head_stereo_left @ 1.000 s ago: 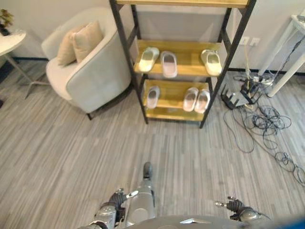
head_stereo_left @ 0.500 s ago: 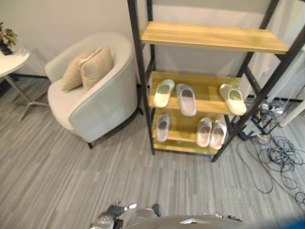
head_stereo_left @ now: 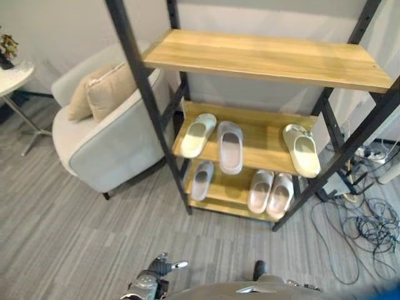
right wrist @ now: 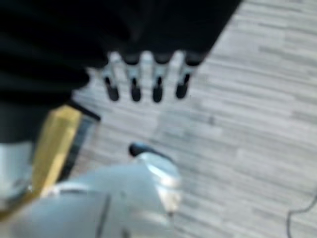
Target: Arrange the slippers neatly on the shoe rack.
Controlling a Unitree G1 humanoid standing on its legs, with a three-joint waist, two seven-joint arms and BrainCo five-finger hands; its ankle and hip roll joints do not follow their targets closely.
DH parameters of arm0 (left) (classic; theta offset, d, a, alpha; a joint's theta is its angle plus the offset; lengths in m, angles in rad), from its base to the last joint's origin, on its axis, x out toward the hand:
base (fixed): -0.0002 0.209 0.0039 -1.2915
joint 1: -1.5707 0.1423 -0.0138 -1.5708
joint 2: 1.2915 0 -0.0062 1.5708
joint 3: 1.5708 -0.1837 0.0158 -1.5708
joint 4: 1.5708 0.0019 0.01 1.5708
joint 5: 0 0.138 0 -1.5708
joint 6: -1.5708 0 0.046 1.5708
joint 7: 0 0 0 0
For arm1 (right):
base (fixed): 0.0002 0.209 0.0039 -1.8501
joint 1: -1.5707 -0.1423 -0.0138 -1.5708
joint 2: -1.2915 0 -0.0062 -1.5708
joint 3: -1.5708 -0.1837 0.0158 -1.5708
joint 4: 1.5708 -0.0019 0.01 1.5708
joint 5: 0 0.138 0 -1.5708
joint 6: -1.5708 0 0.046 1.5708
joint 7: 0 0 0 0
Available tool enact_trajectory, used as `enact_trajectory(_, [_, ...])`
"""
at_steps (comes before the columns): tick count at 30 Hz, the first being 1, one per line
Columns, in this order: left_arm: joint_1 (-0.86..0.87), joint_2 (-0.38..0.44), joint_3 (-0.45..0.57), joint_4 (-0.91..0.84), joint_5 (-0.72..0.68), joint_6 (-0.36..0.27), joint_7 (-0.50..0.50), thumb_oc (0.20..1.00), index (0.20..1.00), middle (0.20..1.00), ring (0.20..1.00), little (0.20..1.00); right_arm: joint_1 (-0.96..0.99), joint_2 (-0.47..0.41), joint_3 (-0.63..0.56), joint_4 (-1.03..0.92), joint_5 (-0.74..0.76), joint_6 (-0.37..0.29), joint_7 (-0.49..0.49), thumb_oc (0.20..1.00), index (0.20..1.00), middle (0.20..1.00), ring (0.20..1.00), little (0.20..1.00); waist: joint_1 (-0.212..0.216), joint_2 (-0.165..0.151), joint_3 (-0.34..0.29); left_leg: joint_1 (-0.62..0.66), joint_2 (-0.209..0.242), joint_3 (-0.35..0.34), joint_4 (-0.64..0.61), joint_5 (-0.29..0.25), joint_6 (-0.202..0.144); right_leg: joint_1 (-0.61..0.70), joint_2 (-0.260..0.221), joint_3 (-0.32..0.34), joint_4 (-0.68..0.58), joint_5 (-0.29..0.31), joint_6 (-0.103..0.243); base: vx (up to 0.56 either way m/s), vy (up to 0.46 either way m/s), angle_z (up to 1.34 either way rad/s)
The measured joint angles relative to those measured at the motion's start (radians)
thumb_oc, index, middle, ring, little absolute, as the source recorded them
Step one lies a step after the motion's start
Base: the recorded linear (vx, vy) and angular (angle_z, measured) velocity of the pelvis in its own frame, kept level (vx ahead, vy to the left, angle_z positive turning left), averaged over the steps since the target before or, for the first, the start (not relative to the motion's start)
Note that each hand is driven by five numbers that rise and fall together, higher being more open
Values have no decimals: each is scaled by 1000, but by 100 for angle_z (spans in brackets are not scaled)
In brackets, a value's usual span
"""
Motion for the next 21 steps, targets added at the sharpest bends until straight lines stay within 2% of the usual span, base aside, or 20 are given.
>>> enact_trajectory(3, [4,10,15,2,-1,-4,-1,1000,1000,1000,1000,1000,-7,-3,4,-45,1,-8,-1,1000,1000,1000,1000,1000,3,-8,-2,-18,33,-27,55,16,-24,40,37,-12,-56,-4,-28,48,-245,-1])
enact_trajectory(5, [-1,7,28,4,-13,-6,-1,1000,1000,1000,1000,1000,-25,-3,6,-46,1,-13,-1,1000,1000,1000,1000,1000,4,-2,-5,-35,63,-50,56,18,-27,40,60,-31,-64,-4,-30,35,-171,20])
enact_trajectory(9, [-11,0,44,1,-77,-8,-1,1000,1000,1000,1000,1000,-19,-5,9,-53,2,-20,-2,1000,1000,1000,1000,1000,19,-8,-2,-55,92,-90,52,52,-65,63,90,-78,-92,-5,-45,38,-184,31])
enact_trajectory(12, [-13,-1,41,-3,-101,-9,0,1000,1000,1000,1000,1000,-26,-6,15,-66,2,-24,-2,1000,1000,1000,1000,1000,31,5,3,-77,112,-112,68,69,-64,69,116,-83,-98,-13,-56,3,-159,21])
enact_trajectory(13, [-16,2,39,-3,-102,-9,1,1000,1000,1000,1000,1000,-22,-3,16,-74,2,-26,-3,1000,1000,1000,1000,1000,26,-2,6,-84,104,-124,86,74,-70,70,112,-84,-103,-15,-58,-42,-73,33])
enact_trajectory(15, [-34,10,38,-4,-110,-12,4,1000,1000,1000,1000,1000,-37,-2,39,-81,3,-33,-7,1000,1000,1000,1000,1000,44,-29,22,-170,79,-130,197,121,-93,76,89,-104,-105,-16,-59,-19,-2,41])
enact_trajectory(16, [-45,12,40,-6,-110,-14,6,1000,1000,1000,1000,1000,-35,-3,48,-80,2,-34,-8,1000,1000,1000,1000,1000,41,-49,32,-195,66,-122,218,131,-91,75,77,-106,-105,-19,-62,49,87,50])
enact_trajectory(17, [-52,8,39,-5,-110,-14,9,1000,1000,1000,1000,1000,-47,-9,60,-76,2,-34,-15,1000,1000,1000,1000,1000,38,-53,36,-214,52,-83,184,122,-89,62,60,-106,-106,-28,-62,46,101,35])
enact_trajectory(18, [-53,5,37,-4,-110,-14,12,1000,1000,1000,1000,1000,-57,-11,70,-71,2,-35,-18,1000,1000,1000,1000,1000,31,-54,35,-210,33,-54,137,119,-83,45,51,-103,-106,-46,-45,30,78,16])
enact_trajectory(19, [-46,-17,36,7,-110,-15,16,1000,1000,1000,1000,1000,-89,-30,81,-53,2,-41,-21,1000,1000,1000,1000,1000,40,7,23,-224,64,-32,4,76,-14,20,97,-102,-75,-107,-17,18,78,-19])
enact_trajectory(20, [-55,-38,26,-6,-109,-15,17,1000,1000,1000,1000,1000,-113,-53,68,-53,2,-42,-23,1000,1000,1000,1000,1000,54,87,43,-225,122,-26,-47,76,-27,-70,123,-134,174,-178,-75,59,103,-37])
enact_trajectory(21, [-50,5,26,-40,-110,-16,15,1000,1000,1000,1000,1000,-118,-8,67,-53,2,-36,-25,1000,1000,1000,1000,1000,66,2,72,-208,83,19,-47,117,-49,-79,58,-90,311,-268,-68,105,145,-23])
